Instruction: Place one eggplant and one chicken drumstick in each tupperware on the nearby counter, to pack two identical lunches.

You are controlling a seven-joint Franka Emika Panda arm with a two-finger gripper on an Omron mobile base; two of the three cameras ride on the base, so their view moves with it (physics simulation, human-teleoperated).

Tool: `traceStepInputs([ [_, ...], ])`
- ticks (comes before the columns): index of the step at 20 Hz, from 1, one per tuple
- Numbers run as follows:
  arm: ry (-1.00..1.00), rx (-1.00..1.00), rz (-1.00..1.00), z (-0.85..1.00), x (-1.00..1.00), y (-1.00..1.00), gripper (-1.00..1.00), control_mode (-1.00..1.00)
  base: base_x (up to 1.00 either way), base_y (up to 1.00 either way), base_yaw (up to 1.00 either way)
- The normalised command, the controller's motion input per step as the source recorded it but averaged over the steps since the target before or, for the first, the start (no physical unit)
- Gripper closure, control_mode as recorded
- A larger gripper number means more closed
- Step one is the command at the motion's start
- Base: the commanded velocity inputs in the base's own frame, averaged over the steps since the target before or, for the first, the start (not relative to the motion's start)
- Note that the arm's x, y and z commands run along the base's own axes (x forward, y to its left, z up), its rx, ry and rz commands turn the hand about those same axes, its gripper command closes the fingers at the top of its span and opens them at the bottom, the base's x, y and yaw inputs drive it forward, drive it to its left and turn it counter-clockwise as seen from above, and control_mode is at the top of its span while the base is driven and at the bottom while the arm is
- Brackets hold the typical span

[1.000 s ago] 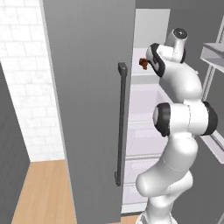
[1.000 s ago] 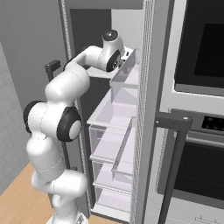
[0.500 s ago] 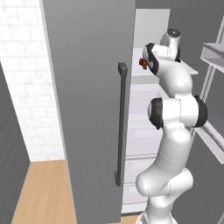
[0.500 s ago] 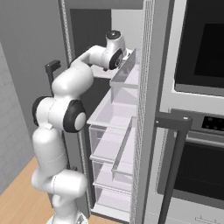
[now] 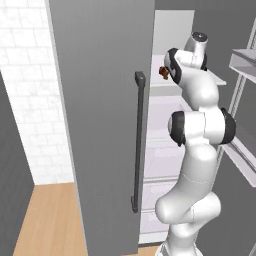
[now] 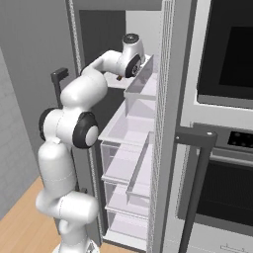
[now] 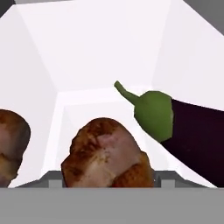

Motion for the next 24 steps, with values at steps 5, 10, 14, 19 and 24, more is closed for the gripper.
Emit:
traceStepInputs([
  [5, -0.08, -0.04, 0.0, -0.27, -0.02, 0.0, 1.0, -1.0, 0.0, 0.0, 0.0],
  [10, -0.61, -0.13, -0.01, -0.04, -0.65, 0.16, 1.0, -1.0, 0.0, 0.0, 0.0],
  [14, -0.94, -0.14, -0.06, 0.24, -1.0, 0.39, 1.0, -1.0, 0.0, 0.0, 0.0],
  [19, -0.73, -0.1, 0.0, 0.25, -1.0, 0.49, 1.0, -1.0, 0.0, 0.0, 0.0],
  [24, -0.2, -0.05, -0.01, 0.01, -1.0, 0.63, 1.0, -1.0, 0.0, 0.0, 0.0],
])
